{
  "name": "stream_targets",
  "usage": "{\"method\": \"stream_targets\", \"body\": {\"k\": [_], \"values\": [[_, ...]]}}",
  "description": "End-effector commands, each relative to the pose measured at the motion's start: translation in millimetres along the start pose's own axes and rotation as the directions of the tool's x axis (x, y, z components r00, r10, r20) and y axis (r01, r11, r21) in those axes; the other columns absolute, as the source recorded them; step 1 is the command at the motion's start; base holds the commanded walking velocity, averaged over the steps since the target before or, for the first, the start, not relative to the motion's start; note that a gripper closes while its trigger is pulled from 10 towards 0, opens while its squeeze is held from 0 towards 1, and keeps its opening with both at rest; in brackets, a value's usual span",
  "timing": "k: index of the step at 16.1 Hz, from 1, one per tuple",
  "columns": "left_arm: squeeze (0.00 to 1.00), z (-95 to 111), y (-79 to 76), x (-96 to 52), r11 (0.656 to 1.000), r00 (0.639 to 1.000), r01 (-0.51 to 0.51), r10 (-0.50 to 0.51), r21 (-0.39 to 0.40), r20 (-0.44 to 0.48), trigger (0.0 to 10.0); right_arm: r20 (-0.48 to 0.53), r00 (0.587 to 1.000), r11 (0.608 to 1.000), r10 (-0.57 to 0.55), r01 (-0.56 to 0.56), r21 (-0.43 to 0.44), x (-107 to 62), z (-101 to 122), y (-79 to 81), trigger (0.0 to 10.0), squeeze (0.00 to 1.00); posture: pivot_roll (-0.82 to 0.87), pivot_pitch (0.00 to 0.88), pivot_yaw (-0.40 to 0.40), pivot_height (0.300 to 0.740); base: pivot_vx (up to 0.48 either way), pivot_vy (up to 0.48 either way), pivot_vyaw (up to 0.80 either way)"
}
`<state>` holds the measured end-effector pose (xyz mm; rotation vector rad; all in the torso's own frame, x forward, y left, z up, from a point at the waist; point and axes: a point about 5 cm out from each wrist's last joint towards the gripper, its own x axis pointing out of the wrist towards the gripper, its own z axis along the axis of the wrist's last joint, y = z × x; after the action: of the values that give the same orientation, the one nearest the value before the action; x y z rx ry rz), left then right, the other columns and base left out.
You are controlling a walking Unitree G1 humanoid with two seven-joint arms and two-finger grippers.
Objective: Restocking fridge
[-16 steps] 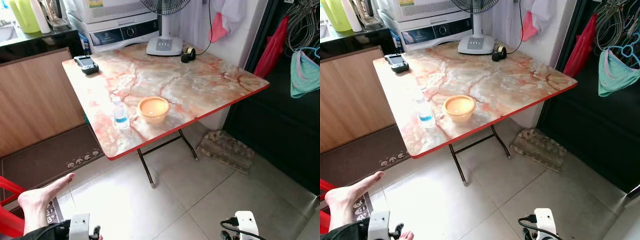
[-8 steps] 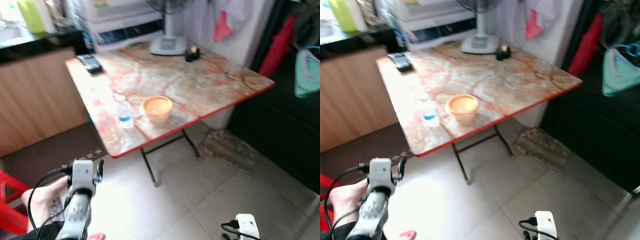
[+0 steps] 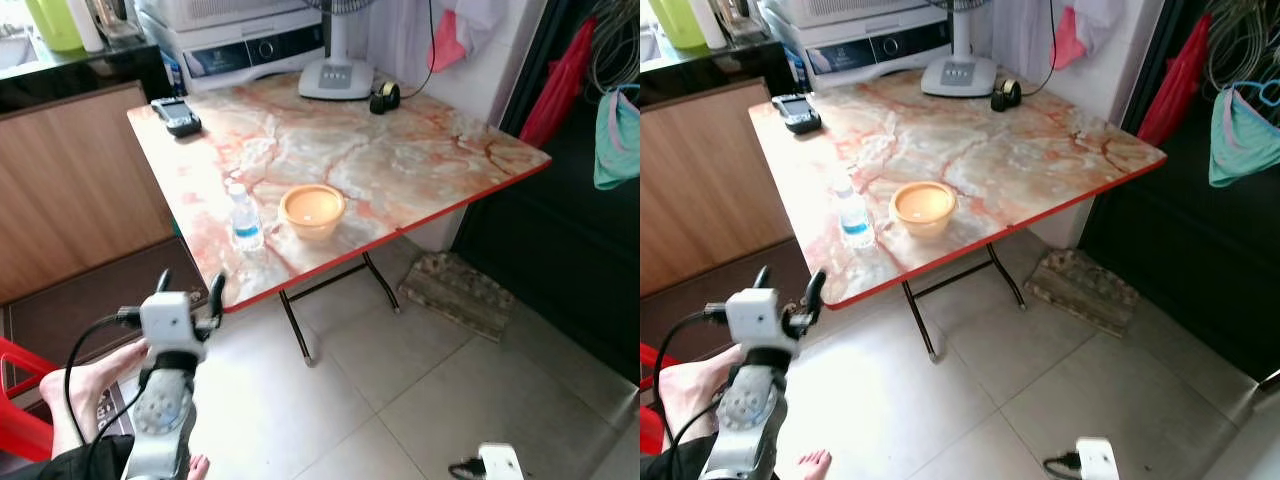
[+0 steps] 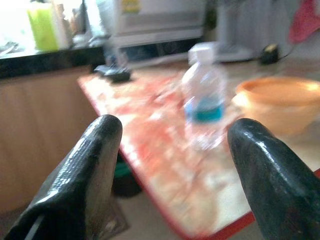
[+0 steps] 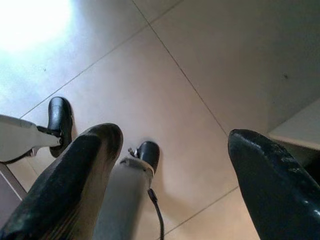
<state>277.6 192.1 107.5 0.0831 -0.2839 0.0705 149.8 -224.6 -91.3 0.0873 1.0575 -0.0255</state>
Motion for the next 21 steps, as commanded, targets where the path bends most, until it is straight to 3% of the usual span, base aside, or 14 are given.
{"method": "stream_targets", "body": {"k": [1, 6, 9, 13, 14, 16, 19, 21], "values": [[0.00, 7, 1.2, 0.4, 1.000, 1.000, -0.014, 0.014, -0.018, 0.003, 10.0, 0.005, 1.000, 1.000, -0.005, 0.005, 0.011, -1.4, -3, -3.0, 10.0, 0.00, 0.08, 0.083, -0.012, 0.740, 0.000, 0.000, 0.00], [0.00, 23, 16.8, -4.5, 0.996, 0.997, -0.071, 0.072, -0.062, 0.021, 10.0, -0.003, 1.000, 1.000, 0.016, -0.016, -0.027, -2.3, -11, 0.0, 10.0, 0.00, 0.12, 0.113, -0.041, 0.740, 0.000, 0.000, 0.00], [0.00, 32, 7.2, -3.6, 0.999, 0.999, -0.043, 0.044, -0.026, 0.018, 10.0, -0.008, 1.000, 0.999, 0.029, -0.029, -0.037, -3.4, -13, -1.6, 10.0, 0.00, 0.14, 0.102, -0.068, 0.740, 0.000, 0.000, 0.00], [0.00, 41, 0.6, 1.8, 0.999, 0.999, -0.016, 0.014, 0.032, 0.044, 10.0, 0.014, 1.000, 1.000, 0.001, -0.001, -0.001, -8.1, -18, -14.1, 10.0, 0.00, 0.13, 0.082, -0.045, 0.740, 0.000, 0.000, 0.00], [0.00, 38, 0.3, -3.7, 0.996, 1.000, 0.005, -0.006, 0.089, 0.008, 10.0, 0.029, 0.999, 0.999, -0.036, 0.035, 0.024, -12.0, -21, -23.9, 10.0, 0.00, 0.11, 0.075, -0.027, 0.740, 0.000, 0.000, 0.00], [0.00, 36, 9.1, -3.8, 0.992, 1.000, -0.012, 0.012, 0.122, -0.003, 10.0, 0.034, 0.998, 0.998, -0.055, 0.053, 0.041, -12.5, -22, -25.6, 10.0, 0.00, 0.11, 0.074, -0.036, 0.740, 0.000, 0.000, 0.00], [0.00, 40, 21.3, 7.9, 0.992, 0.999, -0.047, 0.044, 0.119, 0.022, 10.0, 0.054, 0.997, 0.999, -0.049, 0.049, 0.004, -7.7, -12, -16.3, 10.0, 0.00, 0.08, 0.074, -0.051, 0.740, 0.000, 0.000, 0.00], [0.00, 41, 15.7, 10.2, 0.995, 0.999, -0.052, 0.051, 0.086, 0.017, 10.0, 0.054, 0.998, 0.999, -0.040, 0.038, 0.030, -3.4, -7, -5.3, 10.0, 0.00, 0.10, 0.052, -0.067, 0.740, 0.000, 0.000, 0.00]]}}
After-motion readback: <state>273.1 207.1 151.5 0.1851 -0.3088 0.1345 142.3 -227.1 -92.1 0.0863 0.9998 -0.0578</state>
